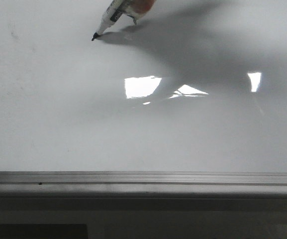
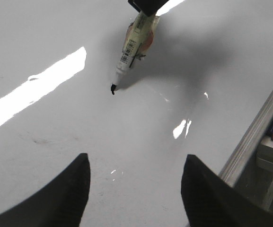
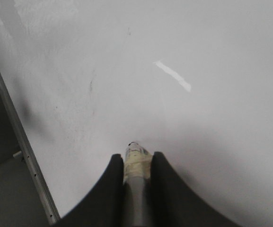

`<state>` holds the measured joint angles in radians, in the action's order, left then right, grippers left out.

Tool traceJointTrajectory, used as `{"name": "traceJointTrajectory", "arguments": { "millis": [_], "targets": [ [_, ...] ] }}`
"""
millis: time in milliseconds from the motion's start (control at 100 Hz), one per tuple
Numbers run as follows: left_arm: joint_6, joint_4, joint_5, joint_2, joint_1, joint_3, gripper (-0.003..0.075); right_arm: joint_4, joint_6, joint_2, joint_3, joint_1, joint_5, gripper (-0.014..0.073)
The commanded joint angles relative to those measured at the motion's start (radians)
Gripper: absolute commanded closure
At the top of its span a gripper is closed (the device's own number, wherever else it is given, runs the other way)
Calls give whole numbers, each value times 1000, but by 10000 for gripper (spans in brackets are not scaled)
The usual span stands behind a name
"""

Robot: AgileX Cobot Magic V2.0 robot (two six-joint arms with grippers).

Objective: Write number 3 on whiteboard

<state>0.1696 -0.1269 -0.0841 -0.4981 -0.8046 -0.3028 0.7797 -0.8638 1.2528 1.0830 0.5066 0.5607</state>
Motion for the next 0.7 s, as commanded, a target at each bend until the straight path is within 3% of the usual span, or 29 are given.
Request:
{"name": "traceJointTrajectory", "arguments": {
  "millis": [0, 120, 220, 450, 690],
  "targets": [
    [-10, 11, 76, 0, 1, -30, 335, -50, 11, -37, 35, -41, -60, 650],
    [-10, 11, 76, 0, 1, -30, 335, -157, 109, -65, 33, -75, 23, 650],
    [-10, 11, 78, 0, 1, -30, 335, -152, 131, -66, 15, -64, 90, 650],
    [-10, 11, 78, 0, 1, -30, 335, -143, 133, -26, -14, -6, 43, 650],
    [-10, 11, 78, 0, 1, -30, 335, -336, 287, -73, -17, -15, 143, 648]
  ]
}}
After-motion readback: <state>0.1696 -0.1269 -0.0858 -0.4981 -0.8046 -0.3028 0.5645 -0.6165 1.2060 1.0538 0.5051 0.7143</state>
